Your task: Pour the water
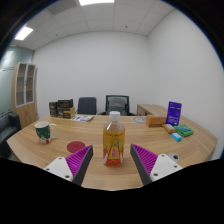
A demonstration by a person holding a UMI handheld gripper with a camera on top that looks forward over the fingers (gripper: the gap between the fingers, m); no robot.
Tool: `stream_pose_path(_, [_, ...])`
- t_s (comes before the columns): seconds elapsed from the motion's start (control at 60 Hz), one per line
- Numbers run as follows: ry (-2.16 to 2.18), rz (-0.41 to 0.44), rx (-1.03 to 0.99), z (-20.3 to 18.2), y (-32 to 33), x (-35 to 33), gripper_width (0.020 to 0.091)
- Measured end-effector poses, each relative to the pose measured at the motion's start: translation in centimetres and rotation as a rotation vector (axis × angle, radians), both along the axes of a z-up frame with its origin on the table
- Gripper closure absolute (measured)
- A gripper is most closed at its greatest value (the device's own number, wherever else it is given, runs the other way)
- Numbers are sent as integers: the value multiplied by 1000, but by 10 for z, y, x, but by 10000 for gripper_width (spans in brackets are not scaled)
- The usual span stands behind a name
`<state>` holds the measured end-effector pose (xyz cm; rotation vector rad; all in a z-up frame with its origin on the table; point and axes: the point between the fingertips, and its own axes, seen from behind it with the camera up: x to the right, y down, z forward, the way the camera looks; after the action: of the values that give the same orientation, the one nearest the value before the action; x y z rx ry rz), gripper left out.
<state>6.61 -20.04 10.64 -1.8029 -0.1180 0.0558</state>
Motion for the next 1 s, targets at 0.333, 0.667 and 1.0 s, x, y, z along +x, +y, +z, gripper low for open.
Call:
stream_pose_path(0.333, [27, -71, -72, -41, 113, -7, 287])
stream_pose_path(0.667, [-152, -172, -44, -39, 119, -5, 646])
stream_pose_path(1.0, [-971, -107, 75, 88, 114, -119, 646])
